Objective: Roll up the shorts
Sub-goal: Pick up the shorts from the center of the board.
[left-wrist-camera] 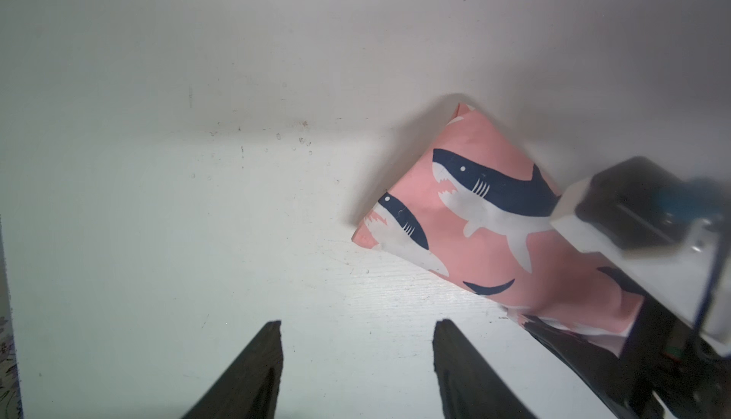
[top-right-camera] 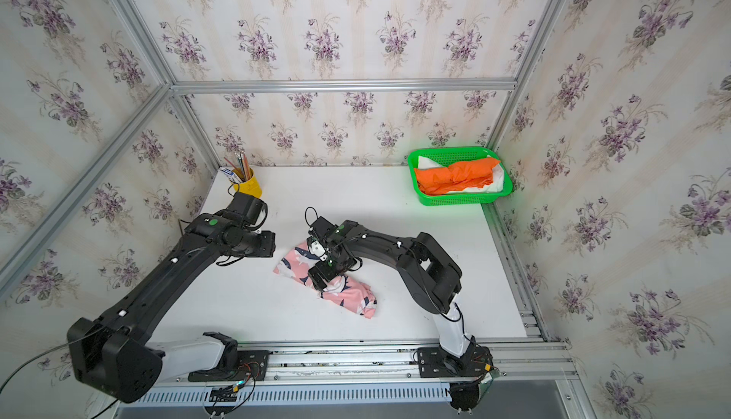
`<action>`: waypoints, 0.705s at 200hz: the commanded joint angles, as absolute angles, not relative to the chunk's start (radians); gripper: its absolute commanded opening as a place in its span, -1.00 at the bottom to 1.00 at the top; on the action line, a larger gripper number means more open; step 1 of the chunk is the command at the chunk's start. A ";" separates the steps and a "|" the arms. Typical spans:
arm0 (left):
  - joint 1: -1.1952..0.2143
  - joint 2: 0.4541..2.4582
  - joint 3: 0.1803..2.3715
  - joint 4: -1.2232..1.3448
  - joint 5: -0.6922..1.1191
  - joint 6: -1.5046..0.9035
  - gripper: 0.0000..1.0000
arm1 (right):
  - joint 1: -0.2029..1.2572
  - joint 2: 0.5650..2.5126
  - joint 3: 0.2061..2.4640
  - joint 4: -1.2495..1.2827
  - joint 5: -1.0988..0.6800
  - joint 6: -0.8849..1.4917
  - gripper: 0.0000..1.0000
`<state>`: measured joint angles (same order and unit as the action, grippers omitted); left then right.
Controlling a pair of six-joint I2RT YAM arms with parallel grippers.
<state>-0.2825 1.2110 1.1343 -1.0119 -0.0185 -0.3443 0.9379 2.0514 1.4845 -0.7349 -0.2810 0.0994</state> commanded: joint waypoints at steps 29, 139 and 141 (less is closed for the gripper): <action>-0.249 1.121 1.106 -1.066 0.002 -0.305 0.32 | 0.942 2.114 1.503 -0.726 -0.362 0.120 -0.05; -0.244 1.027 1.024 -0.989 -0.035 -0.222 0.34 | 0.416 1.852 1.522 -0.377 -0.581 0.486 -0.62; -0.244 1.025 1.021 -0.985 -0.035 -0.222 0.34 | 0.401 1.851 1.527 -0.368 -0.580 0.500 -0.62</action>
